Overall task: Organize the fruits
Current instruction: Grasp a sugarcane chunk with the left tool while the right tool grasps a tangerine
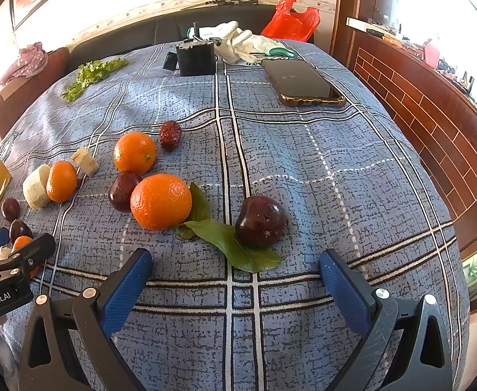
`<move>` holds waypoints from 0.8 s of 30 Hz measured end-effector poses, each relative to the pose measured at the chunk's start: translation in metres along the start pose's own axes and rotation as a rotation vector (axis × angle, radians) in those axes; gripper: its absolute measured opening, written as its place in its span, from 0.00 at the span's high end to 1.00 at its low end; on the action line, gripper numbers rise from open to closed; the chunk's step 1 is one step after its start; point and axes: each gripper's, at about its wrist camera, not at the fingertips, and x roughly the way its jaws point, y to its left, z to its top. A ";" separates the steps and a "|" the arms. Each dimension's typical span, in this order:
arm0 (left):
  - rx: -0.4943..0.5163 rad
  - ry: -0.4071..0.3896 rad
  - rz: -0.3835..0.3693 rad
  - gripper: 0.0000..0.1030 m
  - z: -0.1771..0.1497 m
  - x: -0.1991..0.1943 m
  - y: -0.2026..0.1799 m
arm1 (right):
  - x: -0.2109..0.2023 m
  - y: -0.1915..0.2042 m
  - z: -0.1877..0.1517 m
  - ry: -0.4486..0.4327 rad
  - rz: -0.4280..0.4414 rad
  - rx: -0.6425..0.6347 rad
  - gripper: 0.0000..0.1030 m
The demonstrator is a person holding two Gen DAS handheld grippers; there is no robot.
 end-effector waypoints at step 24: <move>-0.022 -0.482 -0.051 0.08 -0.010 -0.221 0.125 | -0.040 -0.014 0.009 -0.009 0.031 0.005 0.18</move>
